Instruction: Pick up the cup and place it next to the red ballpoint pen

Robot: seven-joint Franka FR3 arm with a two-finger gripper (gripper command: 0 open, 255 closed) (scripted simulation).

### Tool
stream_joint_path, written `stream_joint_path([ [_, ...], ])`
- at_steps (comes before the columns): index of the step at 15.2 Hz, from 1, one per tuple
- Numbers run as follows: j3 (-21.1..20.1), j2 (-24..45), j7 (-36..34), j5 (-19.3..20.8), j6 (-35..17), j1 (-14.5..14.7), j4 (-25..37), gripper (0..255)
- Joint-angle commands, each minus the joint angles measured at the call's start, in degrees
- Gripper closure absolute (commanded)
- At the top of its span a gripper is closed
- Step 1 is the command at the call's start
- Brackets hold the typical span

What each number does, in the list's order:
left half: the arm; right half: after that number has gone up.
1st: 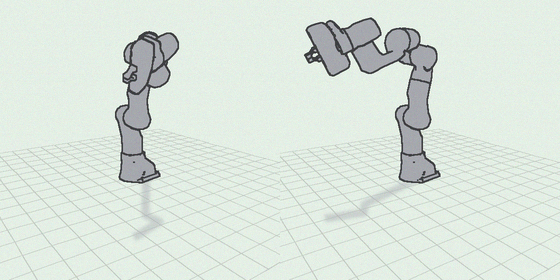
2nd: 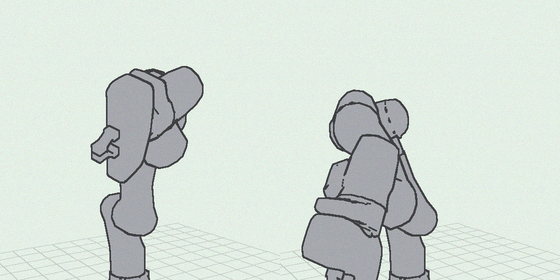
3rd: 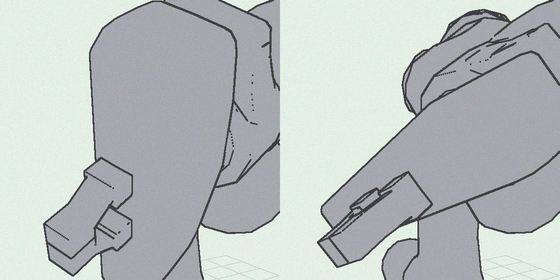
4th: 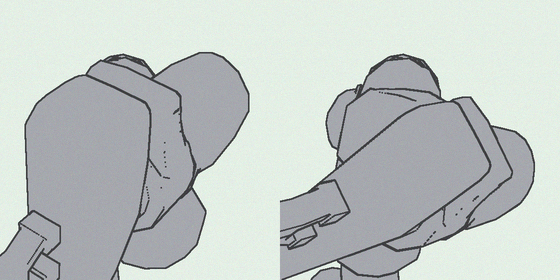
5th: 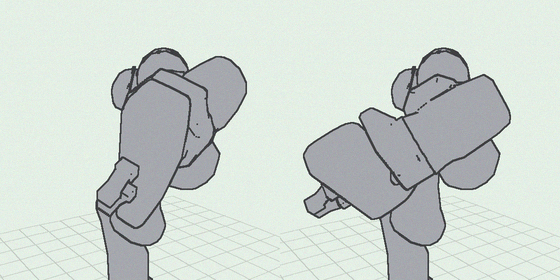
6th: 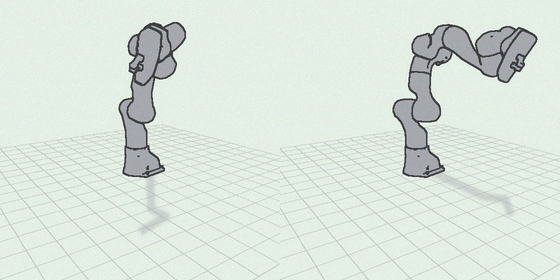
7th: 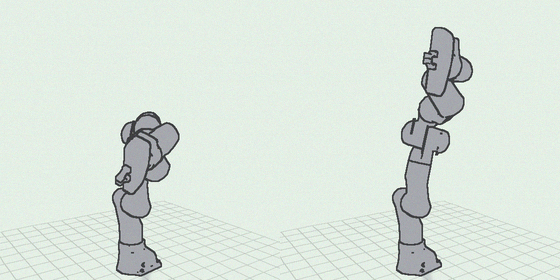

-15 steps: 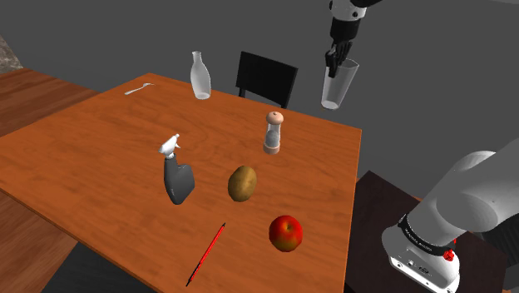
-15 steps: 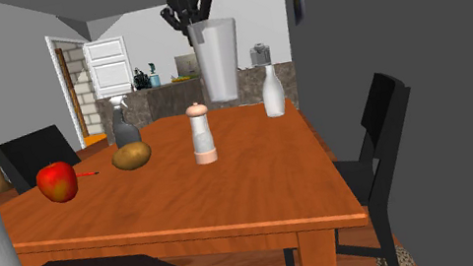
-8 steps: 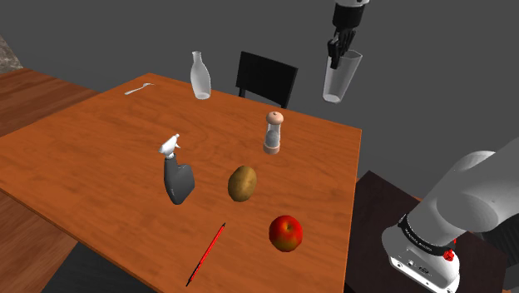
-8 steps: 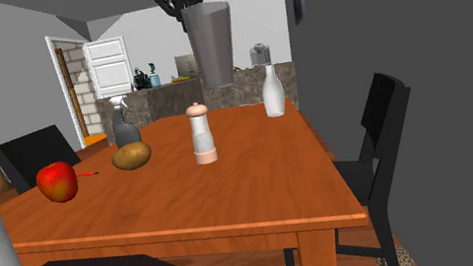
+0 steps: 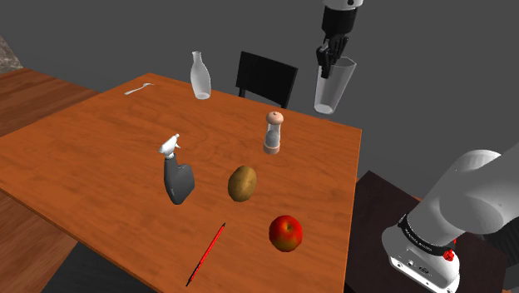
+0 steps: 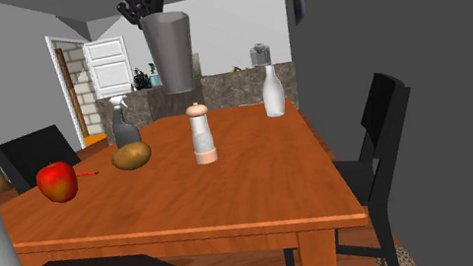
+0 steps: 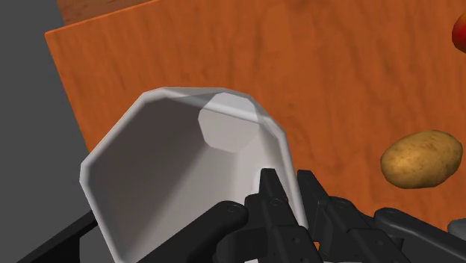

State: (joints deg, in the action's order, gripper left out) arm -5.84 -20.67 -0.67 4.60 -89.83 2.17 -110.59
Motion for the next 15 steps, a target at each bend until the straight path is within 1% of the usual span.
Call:
stream_joint_path([
  [1, -1.8, -0.8, -2.7, -0.7, 0.5, 1.0, -0.6, 255],
  [8, -8.7, -1.2, -12.4, -3.5, 2.1, 4.3, 0.0, 255],
  [15, -16.1, 1.6, -22.7, -5.5, 3.5, 7.3, 3.7, 255],
])
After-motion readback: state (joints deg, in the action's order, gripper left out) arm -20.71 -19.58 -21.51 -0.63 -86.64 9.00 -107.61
